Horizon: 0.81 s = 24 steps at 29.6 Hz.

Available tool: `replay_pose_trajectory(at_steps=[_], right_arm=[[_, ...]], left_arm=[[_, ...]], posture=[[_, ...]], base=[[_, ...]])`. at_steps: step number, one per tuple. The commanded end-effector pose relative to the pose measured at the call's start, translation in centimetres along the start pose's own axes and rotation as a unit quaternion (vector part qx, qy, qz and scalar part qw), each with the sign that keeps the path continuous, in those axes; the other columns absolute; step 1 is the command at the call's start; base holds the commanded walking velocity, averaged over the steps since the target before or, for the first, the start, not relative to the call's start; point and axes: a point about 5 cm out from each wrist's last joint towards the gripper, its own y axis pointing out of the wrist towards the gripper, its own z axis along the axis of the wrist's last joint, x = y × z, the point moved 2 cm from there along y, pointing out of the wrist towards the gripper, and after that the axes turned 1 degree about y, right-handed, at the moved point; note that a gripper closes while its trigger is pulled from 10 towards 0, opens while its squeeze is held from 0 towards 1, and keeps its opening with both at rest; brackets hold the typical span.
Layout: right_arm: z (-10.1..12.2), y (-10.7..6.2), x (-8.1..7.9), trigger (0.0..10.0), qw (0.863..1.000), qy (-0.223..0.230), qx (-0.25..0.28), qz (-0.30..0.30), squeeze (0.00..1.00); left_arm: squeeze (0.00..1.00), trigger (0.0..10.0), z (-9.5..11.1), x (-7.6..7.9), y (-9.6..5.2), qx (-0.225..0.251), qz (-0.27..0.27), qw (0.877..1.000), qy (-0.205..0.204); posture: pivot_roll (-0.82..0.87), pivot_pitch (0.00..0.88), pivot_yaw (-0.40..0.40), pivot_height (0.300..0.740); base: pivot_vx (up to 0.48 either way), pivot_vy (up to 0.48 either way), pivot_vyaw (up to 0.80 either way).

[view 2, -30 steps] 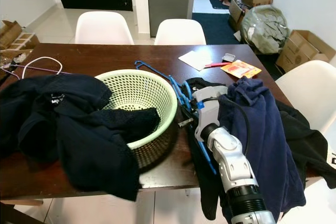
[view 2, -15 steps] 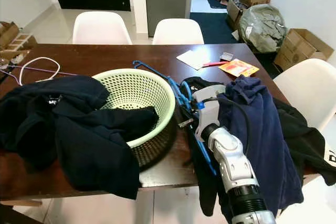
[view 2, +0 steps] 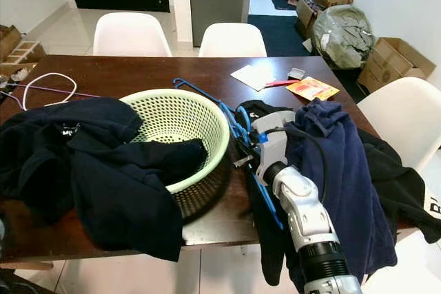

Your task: Hang hanger

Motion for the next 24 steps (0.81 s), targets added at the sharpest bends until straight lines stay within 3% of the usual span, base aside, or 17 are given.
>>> replay_pose_trajectory(at_steps=[1,6,11,13,15,24], right_arm=[[-1.1,-0.2,0.1,10.0,1.000,0.010,-0.021,-0.001,0.00],[-1.0,-0.2,0.2,10.0,1.000,0.008,-0.022,-0.002,0.00],[-0.9,-0.2,0.3,10.0,1.000,0.004,-0.023,-0.001,0.00],[-0.9,-0.2,0.3,10.0,1.000,0.004,-0.023,-0.001,0.00],[-0.9,-0.3,0.4,10.0,1.000,0.000,-0.024,-0.001,0.00],[-0.8,-0.6,0.7,10.0,1.000,-0.014,-0.028,-0.002,0.00]], left_arm=[[0.00,10.0,0.8,-0.5,1.0,0.008,0.000,1.000,0.005],[0.00,10.0,1.8,0.1,1.5,0.021,-0.023,0.999,0.028],[0.00,10.0,2.3,0.6,2.8,0.015,-0.055,0.998,-0.022],[0.00,10.0,2.3,0.6,2.8,0.015,-0.055,0.998,-0.022],[0.00,10.0,1.8,1.4,3.7,-0.005,-0.085,0.995,-0.058],[0.00,10.0,1.1,2.5,4.6,-0.023,-0.112,0.989,-0.092]], posture=[[0.06,0.101,-0.048,0.740],[0.06,0.102,-0.052,0.740],[0.05,0.108,-0.064,0.740],[0.05,0.108,-0.064,0.740],[0.03,0.114,-0.068,0.740],[0.01,0.121,-0.076,0.740]], base=[[0.000,0.000,0.00],[0.000,0.000,0.00],[0.000,0.000,0.00],[0.000,0.000,0.00],[0.000,0.000,0.00],[0.000,0.000,0.00]])
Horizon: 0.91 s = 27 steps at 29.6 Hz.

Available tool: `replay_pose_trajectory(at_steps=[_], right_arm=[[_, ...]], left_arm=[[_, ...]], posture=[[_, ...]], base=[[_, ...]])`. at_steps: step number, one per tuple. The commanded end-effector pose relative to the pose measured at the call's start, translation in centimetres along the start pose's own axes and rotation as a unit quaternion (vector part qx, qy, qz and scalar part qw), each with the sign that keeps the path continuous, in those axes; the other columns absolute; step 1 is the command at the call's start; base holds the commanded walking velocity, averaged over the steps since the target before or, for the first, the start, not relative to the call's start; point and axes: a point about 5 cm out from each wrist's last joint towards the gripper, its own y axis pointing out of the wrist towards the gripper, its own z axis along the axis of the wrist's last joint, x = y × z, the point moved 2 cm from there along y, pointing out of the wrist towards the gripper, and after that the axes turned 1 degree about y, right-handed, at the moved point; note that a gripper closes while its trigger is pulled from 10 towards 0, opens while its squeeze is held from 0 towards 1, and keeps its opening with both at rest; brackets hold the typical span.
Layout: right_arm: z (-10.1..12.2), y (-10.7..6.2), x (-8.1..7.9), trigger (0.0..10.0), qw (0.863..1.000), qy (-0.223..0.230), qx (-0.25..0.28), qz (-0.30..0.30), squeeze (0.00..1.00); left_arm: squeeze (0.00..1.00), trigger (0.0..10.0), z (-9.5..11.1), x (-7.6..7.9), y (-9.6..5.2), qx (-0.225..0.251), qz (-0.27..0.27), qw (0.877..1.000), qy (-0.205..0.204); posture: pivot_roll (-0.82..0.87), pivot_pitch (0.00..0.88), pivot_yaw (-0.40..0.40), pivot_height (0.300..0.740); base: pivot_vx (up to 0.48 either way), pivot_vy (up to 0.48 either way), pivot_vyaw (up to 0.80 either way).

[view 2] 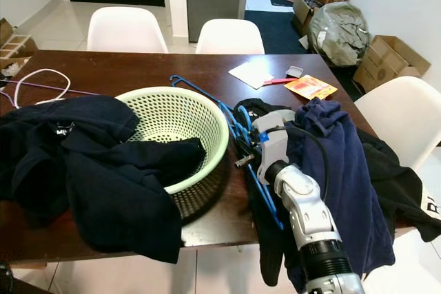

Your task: Hang hanger

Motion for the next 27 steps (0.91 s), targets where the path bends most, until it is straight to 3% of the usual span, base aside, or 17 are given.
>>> replay_pose_trajectory(at_steps=[1,11,18,23,24,27], right_arm=[[-1.2,-0.5,0.2,10.0,1.000,0.001,-0.026,-0.004,0.00],[-1.3,-0.9,0.6,10.0,0.999,-0.019,-0.036,-0.002,0.00],[-1.5,-1.0,0.6,10.0,0.999,-0.021,-0.042,0.003,0.00],[-1.5,-1.0,0.6,10.0,0.999,-0.019,-0.042,0.004,0.00],[-1.6,-1.0,0.5,10.0,0.999,-0.015,-0.041,0.005,0.00],[-1.6,-1.0,0.5,10.0,0.999,-0.015,-0.041,0.005,0.00]], left_arm=[[0.00,10.0,0.1,-0.4,0.0,0.001,0.004,1.000,-0.002],[0.00,10.0,-1.4,-1.5,0.0,-0.007,0.026,0.999,-0.030],[0.00,10.0,-1.9,-1.5,-1.5,0.034,0.032,0.998,-0.033],[0.00,10.0,-2.1,-2.4,-2.4,0.045,0.051,0.997,-0.033],[0.00,10.0,-2.1,-3.7,-3.0,0.052,0.074,0.995,-0.029],[0.00,10.0,-2.1,-3.7,-3.0,0.052,0.074,0.995,-0.029]], posture=[[0.01,0.121,-0.076,0.740],[-0.02,0.127,-0.097,0.740],[-0.01,0.119,-0.093,0.740],[0.00,0.115,-0.091,0.740],[0.00,0.112,-0.089,0.740],[0.00,0.112,-0.089,0.740]], base=[[0.000,0.000,0.00],[0.000,0.000,0.00],[0.000,0.000,0.00],[0.000,0.000,0.00],[0.000,0.000,0.00],[0.000,0.000,0.00]])
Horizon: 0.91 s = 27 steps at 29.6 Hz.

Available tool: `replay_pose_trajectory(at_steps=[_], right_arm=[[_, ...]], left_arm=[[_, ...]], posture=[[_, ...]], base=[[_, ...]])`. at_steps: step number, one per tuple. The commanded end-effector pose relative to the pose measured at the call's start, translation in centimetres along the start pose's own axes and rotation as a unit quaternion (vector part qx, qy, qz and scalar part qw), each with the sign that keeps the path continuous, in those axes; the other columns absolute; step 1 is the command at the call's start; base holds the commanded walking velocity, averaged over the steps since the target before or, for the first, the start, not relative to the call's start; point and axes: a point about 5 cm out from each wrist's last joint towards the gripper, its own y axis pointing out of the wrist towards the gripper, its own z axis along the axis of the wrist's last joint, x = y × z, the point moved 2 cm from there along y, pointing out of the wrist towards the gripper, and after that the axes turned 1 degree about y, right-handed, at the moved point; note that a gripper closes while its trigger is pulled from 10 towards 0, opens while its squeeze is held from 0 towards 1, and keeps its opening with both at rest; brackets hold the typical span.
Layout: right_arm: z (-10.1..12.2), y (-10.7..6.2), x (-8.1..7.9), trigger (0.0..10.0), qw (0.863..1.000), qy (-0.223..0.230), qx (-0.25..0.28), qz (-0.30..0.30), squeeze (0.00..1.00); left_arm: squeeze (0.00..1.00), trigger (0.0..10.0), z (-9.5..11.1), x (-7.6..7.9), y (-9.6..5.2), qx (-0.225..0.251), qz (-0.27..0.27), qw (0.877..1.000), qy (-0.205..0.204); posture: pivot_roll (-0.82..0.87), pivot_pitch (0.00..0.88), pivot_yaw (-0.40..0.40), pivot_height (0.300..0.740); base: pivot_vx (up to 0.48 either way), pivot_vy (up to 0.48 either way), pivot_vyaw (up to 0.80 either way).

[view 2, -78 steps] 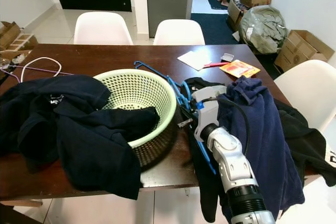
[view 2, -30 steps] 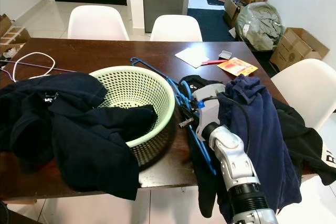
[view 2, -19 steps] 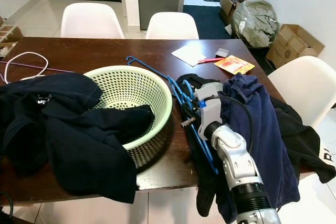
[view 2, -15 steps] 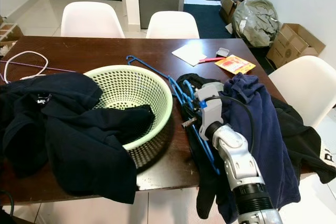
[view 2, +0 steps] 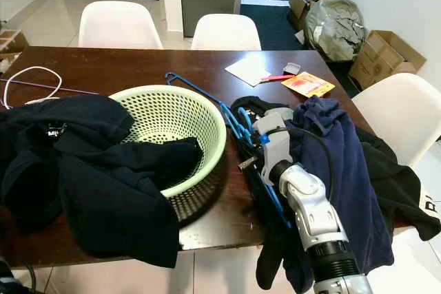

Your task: Hang hanger

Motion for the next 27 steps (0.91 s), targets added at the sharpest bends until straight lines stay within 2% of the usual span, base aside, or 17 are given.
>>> replay_pose_trajectory(at_steps=[1,4,5,8,10,12,15,16,17,18,21,22,27], right_arm=[[-1.6,-0.5,0.2,10.0,0.999,0.015,-0.029,-0.004,0.00],[-1.6,-0.5,0.2,10.0,0.999,0.015,-0.029,-0.004,0.00],[-1.6,-0.5,0.1,10.0,0.999,0.016,-0.028,-0.004,0.00],[-1.6,-0.5,0.1,10.0,0.999,0.017,-0.027,-0.005,0.00],[-1.5,-0.4,0.1,10.0,1.000,0.016,-0.027,-0.006,0.00],[-1.5,-0.4,0.1,10.0,1.000,0.016,-0.027,-0.006,0.00],[-1.5,-0.3,0.2,10.0,0.999,0.015,-0.028,-0.006,0.00],[-1.5,-0.3,0.3,10.0,0.999,0.014,-0.028,-0.006,0.00],[-1.5,-0.3,0.3,10.0,0.999,0.014,-0.029,-0.005,0.00],[-1.5,-0.2,0.3,10.0,0.999,0.014,-0.029,-0.005,0.00],[-1.5,-0.2,0.2,10.0,0.999,0.014,-0.029,-0.005,0.00],[-1.5,-0.2,0.2,10.0,0.999,0.013,-0.029,-0.005,0.00],[-1.5,-0.1,0.2,10.0,0.999,0.013,-0.029,-0.005,0.00]], left_arm=[[0.00,10.0,-0.8,-3.0,-0.8,-0.013,0.062,0.998,-0.003],[0.00,10.0,-0.8,-3.0,-0.8,-0.013,0.062,0.998,-0.003],[0.00,10.0,-0.6,-3.8,-0.9,-0.007,0.082,0.997,-0.010],[0.00,10.0,-0.4,-4.4,-1.1,0.002,0.101,0.995,-0.023],[0.00,10.0,0.3,-5.4,-1.3,0.024,0.139,0.989,-0.043],[0.00,10.0,0.3,-5.4,-1.3,0.024,0.139,0.989,-0.043],[0.00,10.0,0.9,-6.3,-1.9,0.044,0.174,0.983,-0.044],[0.00,9.4,1.0,-6.6,-2.1,0.047,0.181,0.982,-0.041],[0.00,9.4,1.0,-6.7,-2.2,0.049,0.184,0.981,-0.039],[0.00,0.0,0.8,-6.6,-2.2,0.045,0.178,0.982,-0.040],[0.00,0.0,0.7,-6.5,-2.2,0.041,0.174,0.983,-0.041],[0.00,10.0,0.4,-6.0,-2.0,0.031,0.158,0.986,-0.043],[0.00,10.0,0.2,-5.1,-1.4,0.021,0.134,0.990,-0.045]], posture=[[0.00,0.112,-0.087,0.740],[0.00,0.112,-0.087,0.740],[0.00,0.111,-0.084,0.740],[0.00,0.115,-0.084,0.740],[0.00,0.119,-0.087,0.740],[0.00,0.119,-0.087,0.740],[0.00,0.120,-0.091,0.740],[0.01,0.121,-0.095,0.740],[0.01,0.121,-0.095,0.740],[0.01,0.121,-0.095,0.740],[0.01,0.121,-0.095,0.740],[0.00,0.123,-0.096,0.740],[0.01,0.125,-0.095,0.740]], base=[[0.000,0.000,0.00],[0.000,0.000,0.00],[0.000,0.000,0.00],[0.000,0.000,0.00],[0.000,0.000,0.00],[0.000,0.000,0.00],[0.000,0.000,0.00],[0.000,0.000,0.00],[0.000,0.000,0.00],[0.000,0.000,0.00],[0.000,0.000,0.00],[0.000,0.000,0.00],[0.000,0.000,0.00]])
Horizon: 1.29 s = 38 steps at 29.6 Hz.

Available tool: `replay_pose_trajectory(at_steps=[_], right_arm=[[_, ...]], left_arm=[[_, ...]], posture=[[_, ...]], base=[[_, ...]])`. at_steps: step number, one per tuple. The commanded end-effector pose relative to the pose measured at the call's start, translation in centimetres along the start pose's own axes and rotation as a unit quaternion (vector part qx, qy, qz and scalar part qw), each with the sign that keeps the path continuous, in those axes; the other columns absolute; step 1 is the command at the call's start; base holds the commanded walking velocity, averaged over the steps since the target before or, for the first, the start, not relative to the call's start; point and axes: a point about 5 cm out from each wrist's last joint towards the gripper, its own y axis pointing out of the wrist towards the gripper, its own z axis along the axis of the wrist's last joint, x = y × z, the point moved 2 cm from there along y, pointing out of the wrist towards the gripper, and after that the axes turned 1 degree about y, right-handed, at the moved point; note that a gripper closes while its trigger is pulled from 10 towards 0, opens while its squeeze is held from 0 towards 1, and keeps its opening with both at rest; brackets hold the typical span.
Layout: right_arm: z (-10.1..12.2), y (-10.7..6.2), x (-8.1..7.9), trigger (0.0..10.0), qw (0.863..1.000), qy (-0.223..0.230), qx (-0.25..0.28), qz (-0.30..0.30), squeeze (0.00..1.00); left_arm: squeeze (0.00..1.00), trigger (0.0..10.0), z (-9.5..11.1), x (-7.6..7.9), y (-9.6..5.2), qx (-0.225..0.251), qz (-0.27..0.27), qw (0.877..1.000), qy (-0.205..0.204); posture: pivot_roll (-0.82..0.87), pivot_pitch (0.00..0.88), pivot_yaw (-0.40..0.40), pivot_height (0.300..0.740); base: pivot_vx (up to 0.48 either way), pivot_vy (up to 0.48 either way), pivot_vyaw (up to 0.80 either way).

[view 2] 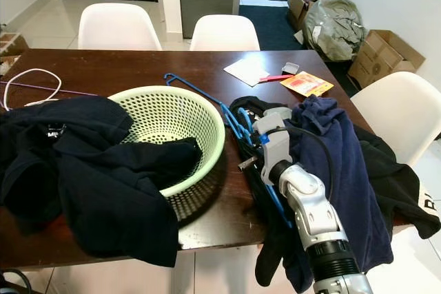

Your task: Hang hanger

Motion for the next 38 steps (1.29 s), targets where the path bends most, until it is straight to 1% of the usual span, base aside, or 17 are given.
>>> replay_pose_trajectory(at_steps=[1,5,11,17,22,25,26,29,30,33,38], right_arm=[[-1.2,-0.2,0.2,10.0,1.000,0.010,-0.023,-0.005,0.00],[-1.2,-0.2,0.2,10.0,1.000,0.010,-0.023,-0.005,0.00],[-1.2,-0.4,0.3,10.0,1.000,0.009,-0.023,-0.007,0.00],[-1.2,-0.4,0.3,10.0,1.000,0.007,-0.023,-0.006,0.00],[-1.2,-0.5,0.2,10.0,1.000,0.002,-0.024,-0.006,0.00],[-1.1,-0.5,0.2,10.0,1.000,0.001,-0.024,-0.006,0.00],[-1.1,-0.5,0.2,10.0,1.000,0.000,-0.025,-0.006,0.00],[-1.1,-0.5,0.1,10.0,1.000,-0.002,-0.025,-0.006,0.00],[-1.1,-0.6,0.1,10.0,1.000,-0.002,-0.025,-0.005,0.00],[-1.1,-0.6,0.1,10.0,1.000,-0.003,-0.025,-0.005,0.00],[-1.1,-0.7,0.1,10.0,1.000,-0.003,-0.025,-0.005,0.00]], left_arm=[[0.00,10.0,-1.4,-2.6,-0.2,-0.042,0.052,0.998,-0.004],[0.00,10.0,-1.4,-2.4,0.0,-0.046,0.045,0.998,-0.009],[0.00,10.0,-0.9,-1.4,1.2,-0.057,0.023,0.998,-0.024],[0.00,10.0,-0.9,-1.2,1.6,-0.063,0.022,0.997,-0.030],[0.00,10.0,-1.6,-1.3,1.8,-0.088,0.030,0.995,-0.032],[0.00,10.0,-1.7,-1.2,1.9,-0.092,0.026,0.995,-0.036],[0.00,0.0,-1.9,-1.0,1.9,-0.098,0.021,0.994,-0.034],[0.00,0.0,-2.2,-0.5,2.0,-0.106,0.009,0.994,-0.038],[0.00,10.0,-2.3,-0.3,2.1,-0.111,0.005,0.993,-0.038],[0.00,10.0,-2.5,0.0,2.2,-0.118,-0.001,0.992,-0.038],[0.00,10.0,-2.5,0.2,2.3,-0.119,-0.004,0.992,-0.039]], posture=[[0.01,0.124,-0.093,0.740],[0.01,0.125,-0.092,0.740],[0.00,0.128,-0.094,0.740],[0.00,0.131,-0.095,0.740],[-0.01,0.136,-0.097,0.740],[-0.01,0.136,-0.097,0.740],[-0.01,0.137,-0.099,0.740],[-0.01,0.138,-0.099,0.740],[-0.01,0.139,-0.099,0.740],[-0.01,0.139,-0.099,0.740],[-0.01,0.136,-0.098,0.740]], base=[[0.000,0.000,0.00],[0.000,0.000,0.00],[0.000,0.000,0.00],[0.000,0.000,0.00],[0.000,0.000,0.00],[0.000,0.000,0.00],[0.000,0.000,0.00],[0.000,0.000,0.00],[0.000,0.000,0.00],[0.000,0.000,0.00],[0.000,0.000,0.00]])
